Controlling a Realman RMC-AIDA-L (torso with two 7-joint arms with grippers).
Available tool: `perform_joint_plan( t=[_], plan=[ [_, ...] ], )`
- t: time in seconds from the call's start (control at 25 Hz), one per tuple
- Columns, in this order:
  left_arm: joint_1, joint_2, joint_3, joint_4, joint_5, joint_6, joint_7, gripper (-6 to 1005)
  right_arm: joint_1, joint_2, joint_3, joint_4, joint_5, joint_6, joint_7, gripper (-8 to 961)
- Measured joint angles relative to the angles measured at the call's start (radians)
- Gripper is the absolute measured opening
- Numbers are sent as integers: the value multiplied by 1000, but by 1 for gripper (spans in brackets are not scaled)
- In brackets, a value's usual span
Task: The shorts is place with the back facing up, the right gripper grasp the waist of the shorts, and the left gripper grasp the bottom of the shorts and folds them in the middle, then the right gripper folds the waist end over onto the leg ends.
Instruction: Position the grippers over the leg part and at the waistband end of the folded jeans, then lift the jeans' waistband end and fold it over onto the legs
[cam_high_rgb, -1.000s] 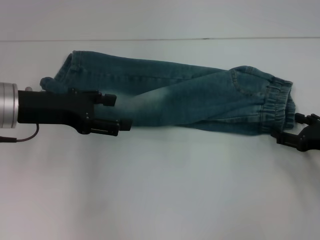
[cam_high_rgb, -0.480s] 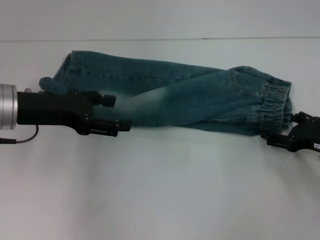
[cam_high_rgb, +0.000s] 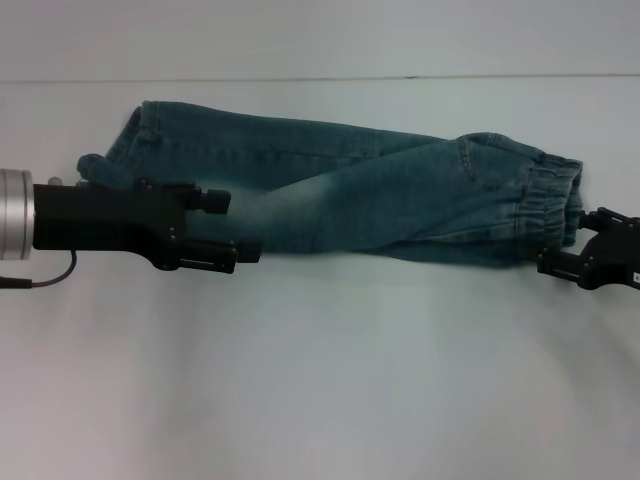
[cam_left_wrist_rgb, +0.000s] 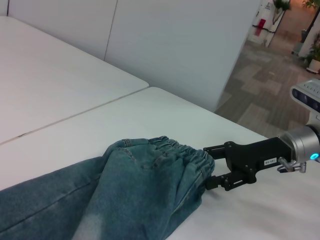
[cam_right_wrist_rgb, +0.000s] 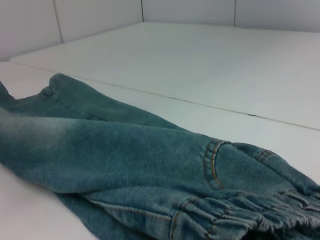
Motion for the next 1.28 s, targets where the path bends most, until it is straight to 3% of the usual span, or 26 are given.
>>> perform_joint_plan(
  t=[0.52, 0.96, 1.04, 1.28],
  plan=[
    [8, 0, 1, -1, -1, 0, 9, 907, 42, -1, -29, 77, -8, 43, -80, 814],
    [7, -11, 2, -2, -2, -3, 22, 907, 24, -6, -24, 59, -8, 15, -89, 376],
    [4, -16, 2, -2, -2, -7, 24, 907, 18, -6, -21, 50, -8, 16, -90, 194],
    [-15, -35, 15, -6, -5, -22, 33, 895, 1, -7, -16, 28, -5, 12, -95, 167]
  ],
)
